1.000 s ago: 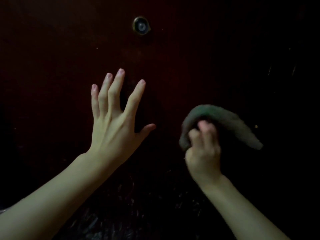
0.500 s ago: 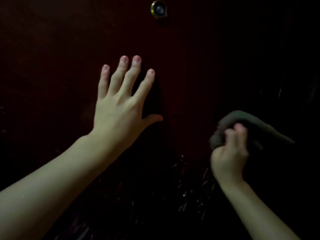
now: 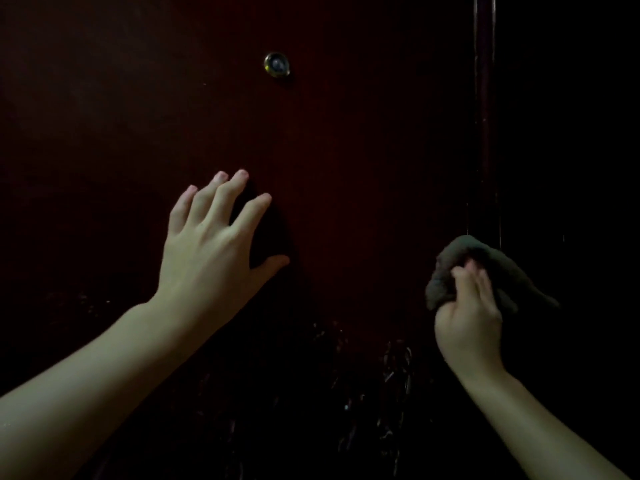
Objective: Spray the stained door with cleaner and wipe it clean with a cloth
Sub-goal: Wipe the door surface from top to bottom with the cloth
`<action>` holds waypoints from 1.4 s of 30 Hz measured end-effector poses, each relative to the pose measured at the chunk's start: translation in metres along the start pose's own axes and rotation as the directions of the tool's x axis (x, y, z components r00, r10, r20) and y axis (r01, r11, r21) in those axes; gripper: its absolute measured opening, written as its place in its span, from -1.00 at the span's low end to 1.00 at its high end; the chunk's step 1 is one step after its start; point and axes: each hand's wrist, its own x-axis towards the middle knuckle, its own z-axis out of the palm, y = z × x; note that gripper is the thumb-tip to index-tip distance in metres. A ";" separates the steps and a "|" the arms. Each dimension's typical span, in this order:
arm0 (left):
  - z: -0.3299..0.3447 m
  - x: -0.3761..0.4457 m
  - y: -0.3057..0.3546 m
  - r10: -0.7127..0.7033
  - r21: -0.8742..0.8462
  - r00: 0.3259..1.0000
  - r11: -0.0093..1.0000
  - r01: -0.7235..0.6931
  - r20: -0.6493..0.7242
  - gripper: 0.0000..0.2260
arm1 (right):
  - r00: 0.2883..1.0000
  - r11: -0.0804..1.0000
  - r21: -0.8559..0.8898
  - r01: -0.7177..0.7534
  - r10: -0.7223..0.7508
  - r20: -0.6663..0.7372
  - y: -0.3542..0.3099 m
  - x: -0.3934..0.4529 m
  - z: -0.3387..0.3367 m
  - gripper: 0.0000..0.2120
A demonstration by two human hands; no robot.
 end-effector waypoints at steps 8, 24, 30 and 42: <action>0.002 -0.004 0.000 0.011 0.023 1.000 1.000 -0.011 0.002 -0.27 | 0.857 0.849 0.126 0.513 -0.514 -0.032 -0.065 0.041 0.019 -0.62; 0.007 -0.028 0.001 0.030 -0.177 0.996 0.983 -0.044 -0.082 -0.50 | 0.954 0.955 0.052 0.293 -0.289 -0.076 -0.018 -0.073 0.023 -0.69; 0.005 -0.059 -0.017 -0.051 -0.057 0.992 0.997 0.045 -0.119 -0.60 | 0.833 0.786 0.283 0.550 -0.542 -0.113 -0.124 -0.059 0.044 -0.74; -0.016 -0.133 -0.100 -0.348 0.014 0.938 0.938 0.347 0.007 -0.48 | 0.970 0.957 0.184 0.224 -0.202 -0.133 -0.117 -0.064 0.038 -0.67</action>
